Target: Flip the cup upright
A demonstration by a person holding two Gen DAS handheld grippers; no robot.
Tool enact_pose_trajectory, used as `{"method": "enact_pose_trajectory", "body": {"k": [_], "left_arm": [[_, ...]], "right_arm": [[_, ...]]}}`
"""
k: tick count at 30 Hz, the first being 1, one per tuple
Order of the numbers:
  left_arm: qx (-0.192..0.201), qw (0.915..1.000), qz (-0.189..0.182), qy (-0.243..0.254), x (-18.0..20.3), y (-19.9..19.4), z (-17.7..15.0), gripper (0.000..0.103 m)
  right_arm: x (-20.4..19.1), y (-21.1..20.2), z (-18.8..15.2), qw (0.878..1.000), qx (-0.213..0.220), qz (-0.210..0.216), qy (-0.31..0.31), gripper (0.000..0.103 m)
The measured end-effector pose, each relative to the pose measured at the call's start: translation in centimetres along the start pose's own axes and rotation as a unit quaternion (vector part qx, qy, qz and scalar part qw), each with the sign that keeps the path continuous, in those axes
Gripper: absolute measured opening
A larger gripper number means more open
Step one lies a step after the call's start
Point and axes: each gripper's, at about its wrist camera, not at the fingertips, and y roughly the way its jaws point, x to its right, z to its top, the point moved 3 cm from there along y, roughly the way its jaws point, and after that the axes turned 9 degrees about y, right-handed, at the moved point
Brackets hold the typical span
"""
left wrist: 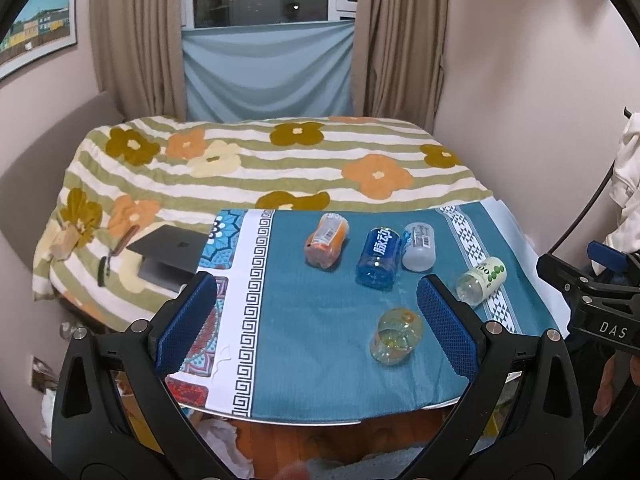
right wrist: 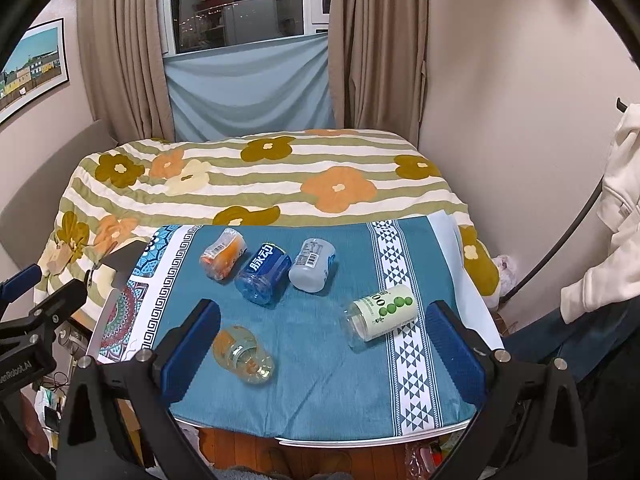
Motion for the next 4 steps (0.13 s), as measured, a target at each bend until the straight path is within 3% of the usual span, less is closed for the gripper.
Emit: {"method": "enact_pose_trajectory", "body": {"k": [4], "left_arm": [[0.005,1.0000,0.001,0.002,-0.07,-0.01,0.09,0.103]], "right_arm": [[-0.10,0.33,0.40,1.000,-0.001,0.000,0.002,0.102]]}}
